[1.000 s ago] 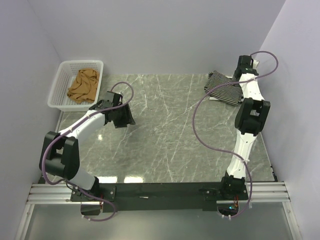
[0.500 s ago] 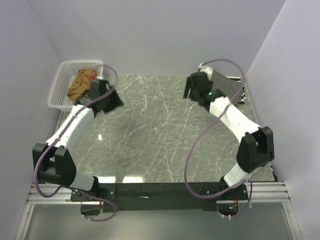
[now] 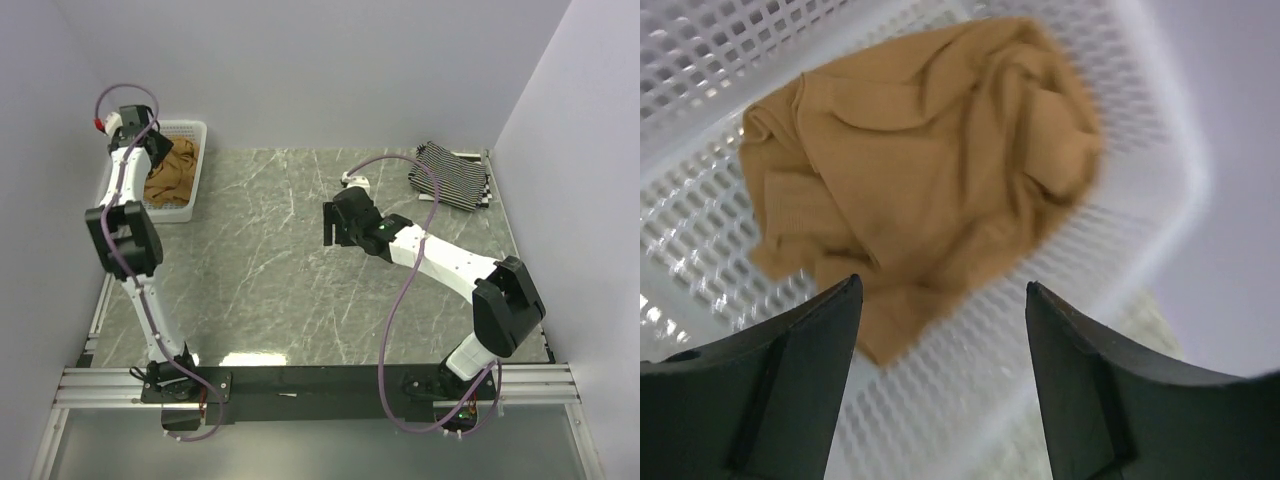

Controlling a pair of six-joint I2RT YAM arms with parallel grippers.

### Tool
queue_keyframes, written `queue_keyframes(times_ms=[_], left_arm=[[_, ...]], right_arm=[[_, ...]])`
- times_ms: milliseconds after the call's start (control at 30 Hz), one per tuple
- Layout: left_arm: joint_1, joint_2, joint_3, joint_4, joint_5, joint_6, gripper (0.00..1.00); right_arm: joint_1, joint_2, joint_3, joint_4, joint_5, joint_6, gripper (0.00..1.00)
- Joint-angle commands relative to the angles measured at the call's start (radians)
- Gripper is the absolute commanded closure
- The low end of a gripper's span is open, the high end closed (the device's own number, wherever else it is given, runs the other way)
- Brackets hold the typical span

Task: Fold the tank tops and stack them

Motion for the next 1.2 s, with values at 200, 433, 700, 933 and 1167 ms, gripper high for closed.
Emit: queue_keyframes(times_ms=[200, 433, 700, 933, 1167], left_arm=[[0.009, 0.274, 0.163, 0.062, 0.045, 0.107, 0.28], [0.009, 0.319, 0.11, 0.084, 0.007, 0.087, 0.56], [0.007, 0.278, 0.184, 0.139, 0.103, 0.083, 1.0], [-0.014, 0.063, 0.253, 0.248, 0.157, 0.119, 1.0], [-0.124, -0.202, 0.291, 0.317, 0.189, 0.207, 1.0]], right_arm=[[0.006, 0.006, -0.012, 0.078, -0.054, -0.007, 0.22], [0.006, 0.022, -0.009, 0.08, -0.057, -0.013, 0.22], [0.008, 0.017, -0.015, 0.08, -0.057, -0.019, 0.24], [0.008, 0.002, -0.026, 0.107, -0.06, -0.027, 0.24], [0.006, -0.014, -0.02, 0.124, -0.036, -0.036, 0.24]])
